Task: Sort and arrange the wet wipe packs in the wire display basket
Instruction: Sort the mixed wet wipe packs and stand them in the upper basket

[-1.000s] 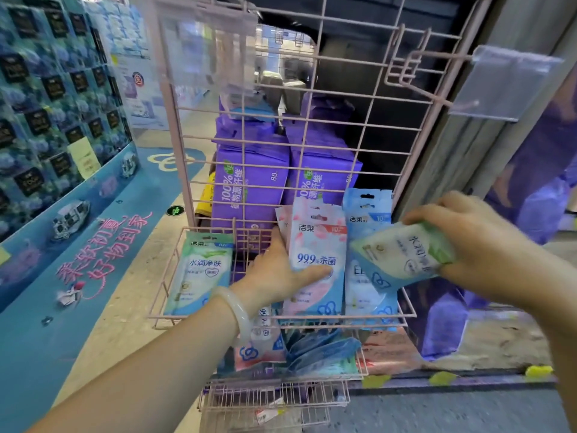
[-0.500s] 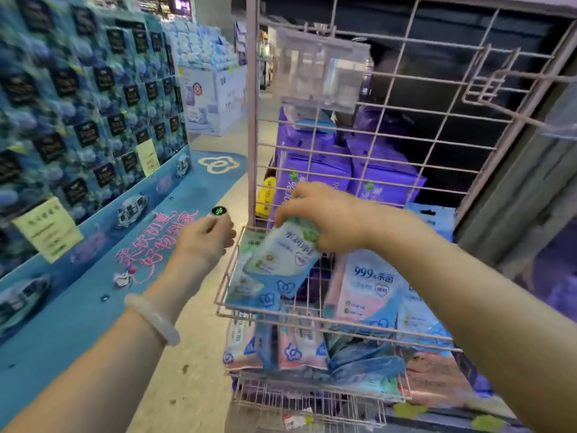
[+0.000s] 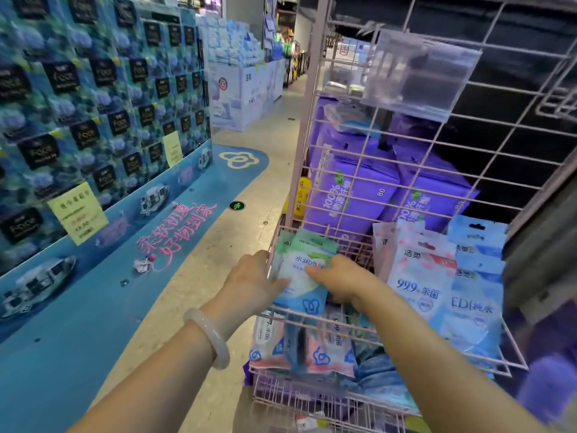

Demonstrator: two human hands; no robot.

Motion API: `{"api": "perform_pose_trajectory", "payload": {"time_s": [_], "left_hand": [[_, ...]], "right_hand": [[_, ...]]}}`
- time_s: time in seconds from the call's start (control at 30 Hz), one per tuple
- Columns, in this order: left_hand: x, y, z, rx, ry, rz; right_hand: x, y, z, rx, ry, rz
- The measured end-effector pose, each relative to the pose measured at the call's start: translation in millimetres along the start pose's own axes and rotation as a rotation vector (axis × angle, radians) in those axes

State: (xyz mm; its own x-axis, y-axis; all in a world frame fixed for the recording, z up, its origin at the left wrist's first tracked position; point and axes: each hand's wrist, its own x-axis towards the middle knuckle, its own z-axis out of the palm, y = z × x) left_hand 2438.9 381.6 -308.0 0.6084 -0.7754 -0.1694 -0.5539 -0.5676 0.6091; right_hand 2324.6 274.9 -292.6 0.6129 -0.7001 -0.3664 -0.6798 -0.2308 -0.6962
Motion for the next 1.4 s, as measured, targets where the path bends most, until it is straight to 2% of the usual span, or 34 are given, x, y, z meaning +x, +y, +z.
{"api": "perform_pose_trajectory", "payload": {"time_s": [0.07, 0.17, 0.33, 0.43, 0.53, 0.67, 0.8, 0.87, 0.97, 1.03, 1.1, 1.17, 1.3, 1.4], "left_hand": [[0.2, -0.9, 1.0, -0.075, -0.058, 0.001], [0.0, -2.1, 1.9, -0.270, -0.118, -0.038], [1.6, -4.8, 6.8, -0.342, -0.133, -0.050], [1.6, -8.2, 8.5, -0.359, -0.137, -0.046], [2.4, -13.3, 9.4, -0.422, -0.150, -0.041], [3.2, -18.1, 7.5, -0.549, -0.192, -0.067], [-0.5, -20.3, 2.7, -0.650, -0.240, -0.085], [-1.4, -20.9, 1.2, -0.631, -0.158, -0.040], [0.5, -14.9, -5.0, -0.511, 0.030, 0.166], [3.1, -6.3, -9.4, -0.514, 0.081, 0.345], [9.3, 4.3, -10.9, -0.471, 0.110, 0.428], [16.8, 13.9, -8.7, -0.378, 0.089, 0.443], [28.0, 18.0, 2.4, -0.184, 0.064, 0.336], [30.0, 19.5, 4.4, -0.161, 0.112, 0.282]], "right_hand": [[3.8, -3.6, 8.4, -0.037, 0.030, -0.056], [6.3, -8.4, 13.6, -0.141, 0.070, -0.019], [11.5, -20.8, 18.7, 0.438, 0.204, 0.104], [12.2, -21.6, 21.0, 0.546, 0.211, 0.168], [10.9, -20.8, 21.2, 0.638, 0.151, 0.239], [9.0, -17.7, 25.1, 0.727, 0.161, 0.220], [7.0, -13.0, 24.8, 0.850, 0.169, 0.130], [2.9, -11.1, 25.6, 0.918, 0.197, 0.059], [0.3, -5.0, 19.3, 1.022, 0.328, -0.148], [4.4, -2.8, 9.4, 1.060, 0.362, -0.303], [10.5, -6.1, 1.8, 0.985, 0.364, -0.315], [15.9, -8.3, 2.1, 0.792, 0.387, -0.217], [19.3, -10.8, 5.4, 0.566, 0.323, -0.171], [5.4, -12.2, -7.5, 0.466, 0.373, -0.176]]}}
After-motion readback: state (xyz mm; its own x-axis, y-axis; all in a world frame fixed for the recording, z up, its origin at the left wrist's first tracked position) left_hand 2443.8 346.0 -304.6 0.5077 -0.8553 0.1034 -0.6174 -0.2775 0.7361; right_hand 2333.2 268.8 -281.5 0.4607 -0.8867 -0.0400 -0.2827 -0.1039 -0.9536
